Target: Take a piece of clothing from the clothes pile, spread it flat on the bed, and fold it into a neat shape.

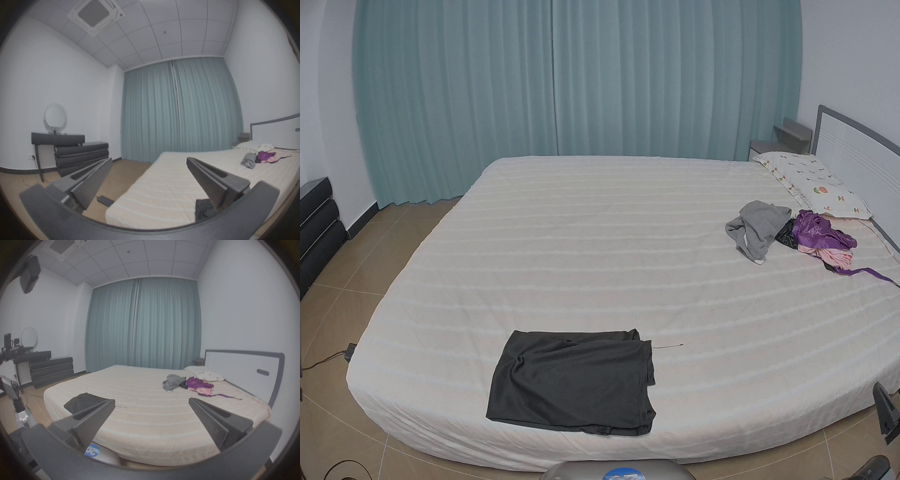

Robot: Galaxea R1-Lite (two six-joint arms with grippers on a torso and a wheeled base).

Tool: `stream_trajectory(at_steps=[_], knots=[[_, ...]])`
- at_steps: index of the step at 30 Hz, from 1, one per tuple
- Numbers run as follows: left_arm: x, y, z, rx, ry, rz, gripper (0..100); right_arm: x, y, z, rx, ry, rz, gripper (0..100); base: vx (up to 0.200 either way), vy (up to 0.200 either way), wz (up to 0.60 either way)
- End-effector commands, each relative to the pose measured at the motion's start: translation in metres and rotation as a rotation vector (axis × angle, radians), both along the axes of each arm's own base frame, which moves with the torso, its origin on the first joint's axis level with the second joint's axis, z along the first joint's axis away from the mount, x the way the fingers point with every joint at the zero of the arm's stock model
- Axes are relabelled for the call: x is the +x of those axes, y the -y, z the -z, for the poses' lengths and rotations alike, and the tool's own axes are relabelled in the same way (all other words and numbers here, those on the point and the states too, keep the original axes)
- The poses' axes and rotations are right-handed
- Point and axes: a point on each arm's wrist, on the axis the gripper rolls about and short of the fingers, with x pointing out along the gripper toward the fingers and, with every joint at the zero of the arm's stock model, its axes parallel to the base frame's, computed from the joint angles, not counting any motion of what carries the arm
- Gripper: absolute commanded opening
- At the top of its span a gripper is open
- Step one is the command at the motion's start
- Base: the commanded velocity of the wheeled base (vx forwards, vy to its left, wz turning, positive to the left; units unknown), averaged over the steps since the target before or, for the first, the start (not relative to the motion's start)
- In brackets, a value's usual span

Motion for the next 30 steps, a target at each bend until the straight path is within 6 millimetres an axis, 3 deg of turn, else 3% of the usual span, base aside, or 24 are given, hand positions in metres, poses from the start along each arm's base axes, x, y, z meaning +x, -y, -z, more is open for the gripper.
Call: stream_trajectory(at_steps=[1,6,12,18,25,30], knots=[[-0.049,-0.001,-0.007,0.039,0.226,-0.093,100,-0.025,0.003,-0.007,-0.037,0.156,0.004,100,0.0,0.0,0.0],[-0.057,0.002,0.007,0.065,0.19,-0.118,100,-0.028,0.001,-0.006,-0.072,0.16,0.12,100,0.0,0.0,0.0],[-0.053,0.004,0.034,0.1,0.108,0.082,100,-0.038,-0.001,0.015,-0.083,0.075,0.136,100,0.0,0.0,0.0],[-0.041,0.007,0.058,0.118,0.026,0.233,100,-0.034,-0.003,0.01,-0.099,0.19,0.021,100,0.0,0.0,0.0],[-0.034,0.007,0.071,0.093,0.06,0.25,100,-0.014,-0.004,0.037,-0.146,0.299,0.02,100,0.0,0.0,0.0],[-0.033,0.008,0.078,0.06,-0.003,0.285,100,-0.012,-0.004,0.048,-0.13,0.184,0.019,100,0.0,0.0,0.0]])
